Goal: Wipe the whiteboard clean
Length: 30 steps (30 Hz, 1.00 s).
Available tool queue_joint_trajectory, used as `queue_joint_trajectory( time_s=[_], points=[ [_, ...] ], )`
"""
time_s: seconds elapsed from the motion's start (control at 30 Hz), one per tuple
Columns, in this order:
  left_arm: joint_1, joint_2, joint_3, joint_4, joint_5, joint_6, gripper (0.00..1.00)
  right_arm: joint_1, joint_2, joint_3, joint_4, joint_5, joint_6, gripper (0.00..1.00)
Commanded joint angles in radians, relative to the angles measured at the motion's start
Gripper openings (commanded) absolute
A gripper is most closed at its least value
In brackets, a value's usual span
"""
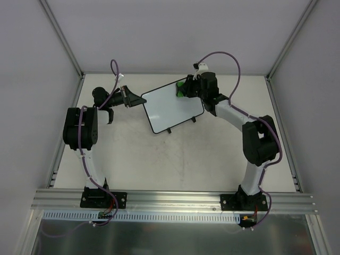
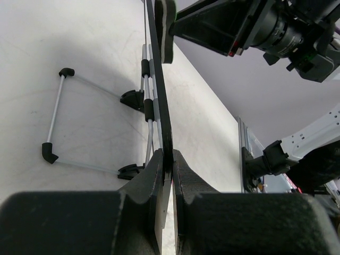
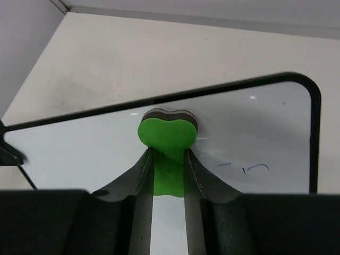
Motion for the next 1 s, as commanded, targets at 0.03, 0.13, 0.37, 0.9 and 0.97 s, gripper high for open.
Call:
queue_joint_trajectory(
  time_s=[0.03,0.13,0.37,0.9,0.97],
  points=[
    [-0.016,-0.003,0.004,0.376,0.069,-0.034,0.00,-0.025,-0.067,-0.051,-0.013,0.064,-0.045,0.00],
    [-0.016,-0.004,0.000,0.377,0.071,-0.029,0.00,-0.034,-0.067,-0.051,-0.051,0.090,-0.098,0.00],
    [-0.016,-0.011,-0.009,0.377,0.075,-0.023,0.00,-0.060,-0.060,-0.049,-0.085,0.152,-0.137,0.00],
    [-0.016,-0.011,-0.008,0.377,0.078,-0.023,0.00,-0.101,-0.005,-0.003,-0.083,0.089,-0.141,0.00],
    [-0.042,-0.011,-0.008,0.377,0.078,-0.024,0.00,-0.095,-0.001,-0.005,-0.083,0.077,-0.134,0.00]
  ],
)
